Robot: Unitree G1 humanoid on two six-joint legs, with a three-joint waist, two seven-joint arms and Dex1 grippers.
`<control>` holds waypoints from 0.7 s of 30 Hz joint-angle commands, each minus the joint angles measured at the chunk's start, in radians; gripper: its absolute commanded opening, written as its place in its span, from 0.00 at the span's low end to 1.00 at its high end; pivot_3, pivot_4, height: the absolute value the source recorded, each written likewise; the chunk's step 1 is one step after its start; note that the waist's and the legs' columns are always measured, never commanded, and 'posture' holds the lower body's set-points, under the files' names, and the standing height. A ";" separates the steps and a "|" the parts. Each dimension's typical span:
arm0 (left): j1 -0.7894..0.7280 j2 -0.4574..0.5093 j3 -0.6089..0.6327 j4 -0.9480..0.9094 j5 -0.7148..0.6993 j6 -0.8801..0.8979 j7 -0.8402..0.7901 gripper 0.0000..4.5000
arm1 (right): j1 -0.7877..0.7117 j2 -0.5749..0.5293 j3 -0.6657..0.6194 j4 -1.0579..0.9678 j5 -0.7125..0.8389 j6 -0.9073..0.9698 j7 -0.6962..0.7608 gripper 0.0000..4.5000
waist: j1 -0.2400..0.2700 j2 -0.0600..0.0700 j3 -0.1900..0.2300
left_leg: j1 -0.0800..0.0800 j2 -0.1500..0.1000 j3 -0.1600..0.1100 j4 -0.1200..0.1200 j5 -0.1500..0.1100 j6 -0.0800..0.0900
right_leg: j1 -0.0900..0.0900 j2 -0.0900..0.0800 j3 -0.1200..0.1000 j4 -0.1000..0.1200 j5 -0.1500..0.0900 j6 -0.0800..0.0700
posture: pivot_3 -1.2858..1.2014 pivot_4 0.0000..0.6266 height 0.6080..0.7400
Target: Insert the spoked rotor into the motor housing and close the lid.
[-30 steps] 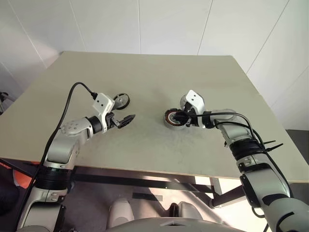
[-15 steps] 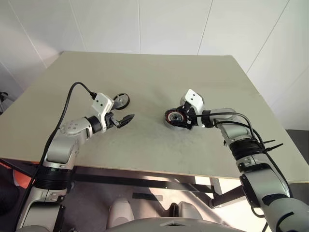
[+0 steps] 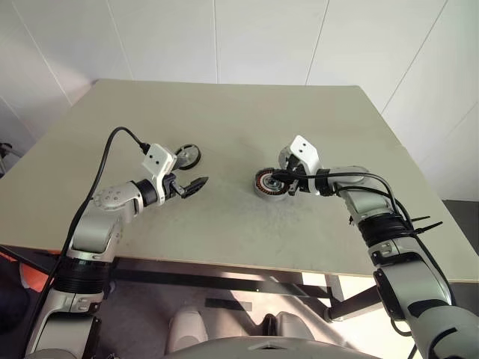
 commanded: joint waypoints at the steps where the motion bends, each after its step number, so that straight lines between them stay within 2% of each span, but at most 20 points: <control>1: -0.007 0.010 0.018 -0.020 0.007 -0.021 0.001 1.00 | -0.021 0.005 -0.022 -0.011 0.007 -0.012 -0.019 0.01 | 0.000 0.000 0.000 | 0.000 0.000 0.000 0.000 0.000 0.000 | 0.000 0.000 0.000 0.000 0.000 0.000 | 0.52 0.00 1.00; 15: -0.015 0.011 0.021 -0.001 0.012 -0.029 0.003 1.00 | -0.010 0.034 0.013 0.078 -0.051 -0.041 -0.064 0.01 | -0.003 0.000 0.000 | 0.003 0.000 0.000 0.000 0.000 -0.001 | 0.002 0.000 0.001 0.002 0.000 0.000 | 0.52 0.00 1.00; 21: -0.017 -0.017 0.055 0.008 -0.007 -0.019 0.039 1.00 | -0.004 0.028 -0.018 -0.046 0.009 -0.029 -0.010 0.01 | -0.002 0.000 0.000 | 0.002 0.000 0.000 0.001 0.001 -0.001 | 0.001 0.000 0.001 0.002 0.000 0.000 | 0.52 0.00 1.00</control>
